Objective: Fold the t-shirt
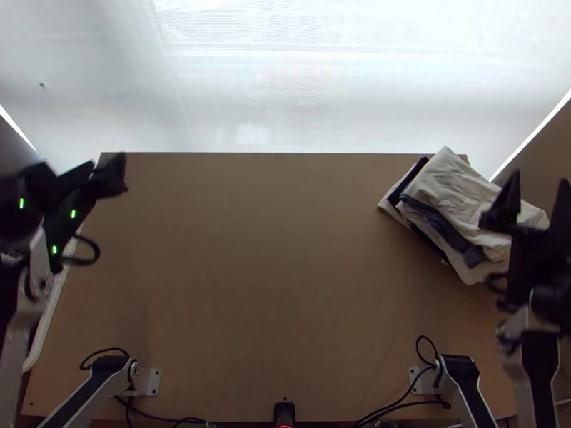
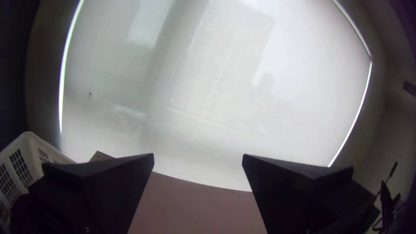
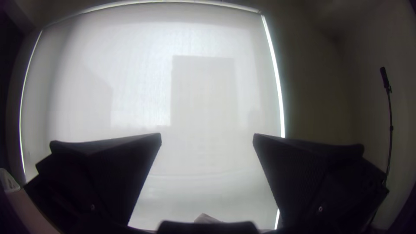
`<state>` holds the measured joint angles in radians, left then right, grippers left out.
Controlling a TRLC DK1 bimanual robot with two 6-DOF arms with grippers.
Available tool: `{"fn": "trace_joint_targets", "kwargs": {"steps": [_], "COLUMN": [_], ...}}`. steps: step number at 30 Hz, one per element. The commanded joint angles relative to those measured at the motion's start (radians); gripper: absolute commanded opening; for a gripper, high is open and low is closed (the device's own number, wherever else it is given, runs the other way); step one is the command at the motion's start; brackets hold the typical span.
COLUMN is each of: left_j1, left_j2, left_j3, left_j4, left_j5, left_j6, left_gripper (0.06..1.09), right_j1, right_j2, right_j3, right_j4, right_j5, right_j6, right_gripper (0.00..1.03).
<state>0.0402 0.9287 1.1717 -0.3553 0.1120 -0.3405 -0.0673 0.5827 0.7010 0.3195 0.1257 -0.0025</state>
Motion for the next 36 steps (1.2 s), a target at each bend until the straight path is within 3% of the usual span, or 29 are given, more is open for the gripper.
{"fn": "trace_joint_targets", "kwargs": {"steps": [1, 4, 6, 11, 16, 22, 28, 32, 36], "left_j1": [0.152, 0.228, 0.262, 0.359, 0.362, 0.362, 0.414, 0.432, 0.487], "left_j2": [-0.352, -0.484, -0.557, -0.660, -0.760, -0.930, -0.927, -0.892, -0.884], "left_j3": [-0.431, -0.603, -0.679, -0.805, -0.935, -1.058, -1.095, -1.097, -1.097], "left_j4": [0.257, 0.414, 0.438, 0.460, 0.434, 0.319, 0.139, 0.134, 0.134], "left_j5": [-0.080, -0.080, -0.080, -0.078, -0.077, -0.075, -0.077, -0.078, -0.078], "left_j6": [0.066, 0.166, 0.225, 0.236, 0.244, 0.253, 0.276, 0.282, 0.284], "left_gripper": [1.05, 1.05, 1.05, 1.05, 1.05, 1.05, 1.05, 1.05, 1.05], "right_j1": [0.083, 0.126, 0.124, 0.147, 0.178, 0.216, 0.230, 0.228, 0.225], "right_j2": [-0.290, -0.320, -0.339, -0.402, -0.592, -0.586, -0.586, -0.584, -0.584], "right_j3": [-0.187, -0.247, -0.281, -0.413, -0.603, -0.604, -0.607, -0.607, -0.607], "right_j4": [-0.013, -0.003, -0.005, -0.002, 0.003, -0.181, -0.366, -0.537, -0.537], "right_j5": [0.023, 0.029, 0.032, 0.032, 0.031, 0.035, 0.037, 0.035, 0.035], "right_j6": [-0.117, -0.120, -0.102, -0.102, -0.129, -0.054, -0.002, 0.022, 0.027], "right_gripper": [0.98, 0.98, 0.98, 0.98, 0.98, 0.98, 0.98, 0.98, 0.98]}}
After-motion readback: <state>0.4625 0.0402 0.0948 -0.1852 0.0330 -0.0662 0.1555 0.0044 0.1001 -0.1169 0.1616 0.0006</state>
